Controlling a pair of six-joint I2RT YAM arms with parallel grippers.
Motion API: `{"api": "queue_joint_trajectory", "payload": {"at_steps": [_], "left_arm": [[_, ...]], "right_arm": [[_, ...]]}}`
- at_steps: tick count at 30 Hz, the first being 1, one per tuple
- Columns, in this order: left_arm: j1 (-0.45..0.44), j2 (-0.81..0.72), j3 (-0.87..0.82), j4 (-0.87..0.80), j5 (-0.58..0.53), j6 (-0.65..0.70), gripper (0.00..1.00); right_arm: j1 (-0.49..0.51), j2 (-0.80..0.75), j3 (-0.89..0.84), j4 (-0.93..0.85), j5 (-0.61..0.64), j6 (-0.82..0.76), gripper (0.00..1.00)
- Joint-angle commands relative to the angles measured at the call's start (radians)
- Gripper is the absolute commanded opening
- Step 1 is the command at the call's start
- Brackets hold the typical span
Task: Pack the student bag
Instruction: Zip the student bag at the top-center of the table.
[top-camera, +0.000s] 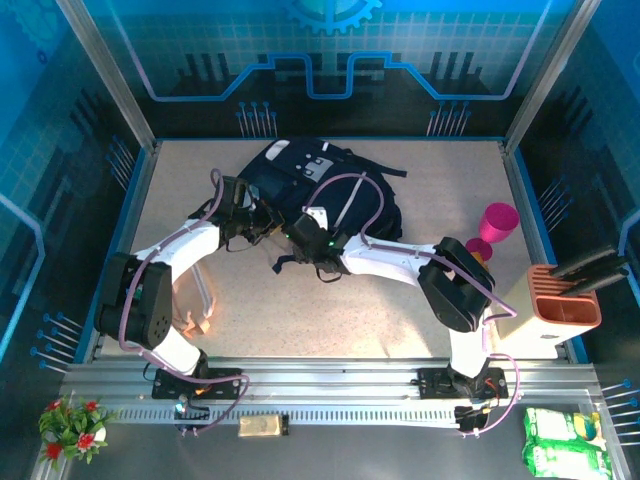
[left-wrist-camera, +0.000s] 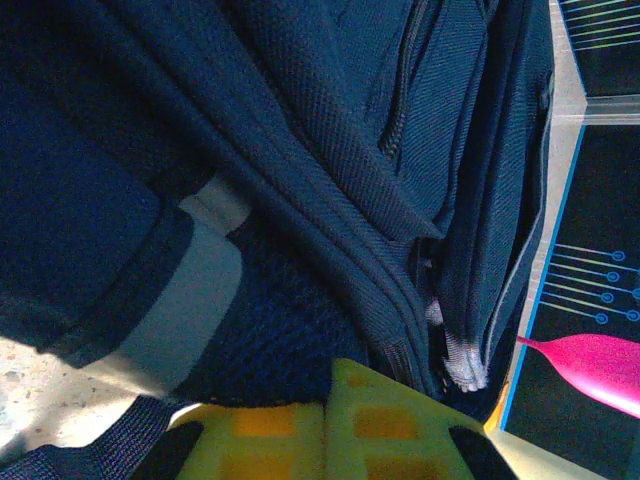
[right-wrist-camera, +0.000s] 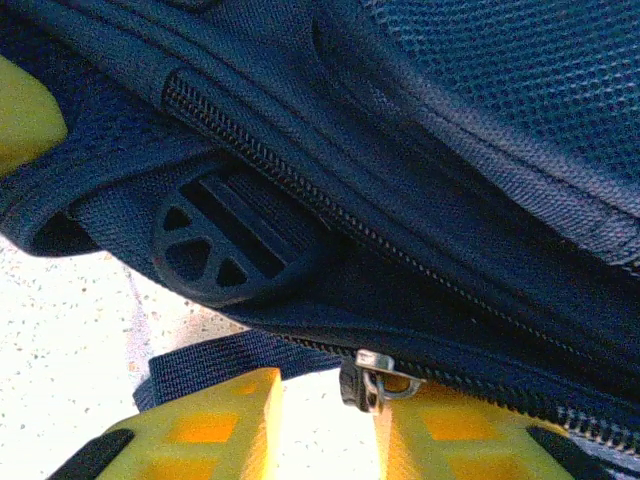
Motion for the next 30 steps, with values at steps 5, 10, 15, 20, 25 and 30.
{"api": "queue_joint_trajectory", "payload": {"at_steps": [5,10,15,20,25,30], "left_arm": [[-0.014,-0.051,0.009,0.021,0.09,0.015,0.0],[-0.014,-0.051,0.015,0.011,0.085,0.016,0.0],[-0.014,-0.054,0.016,0.0,0.049,0.018,0.0],[-0.01,-0.05,0.019,-0.002,-0.008,0.021,0.0],[-0.001,-0.023,0.044,-0.017,-0.015,0.042,0.0],[-0.002,-0.001,0.061,-0.024,0.009,0.053,0.0]], "right_arm": [[-0.019,0.038,0.059,-0.072,0.07,0.081,0.33],[-0.023,0.048,0.08,-0.114,0.116,0.123,0.21],[-0.024,0.018,0.051,-0.149,0.166,0.153,0.07],[-0.036,-0.084,-0.065,-0.153,0.21,0.149,0.05],[-0.08,-0.227,-0.255,-0.132,0.185,0.079,0.06],[-0.142,-0.304,-0.354,-0.096,0.132,-0.013,0.07]]}}
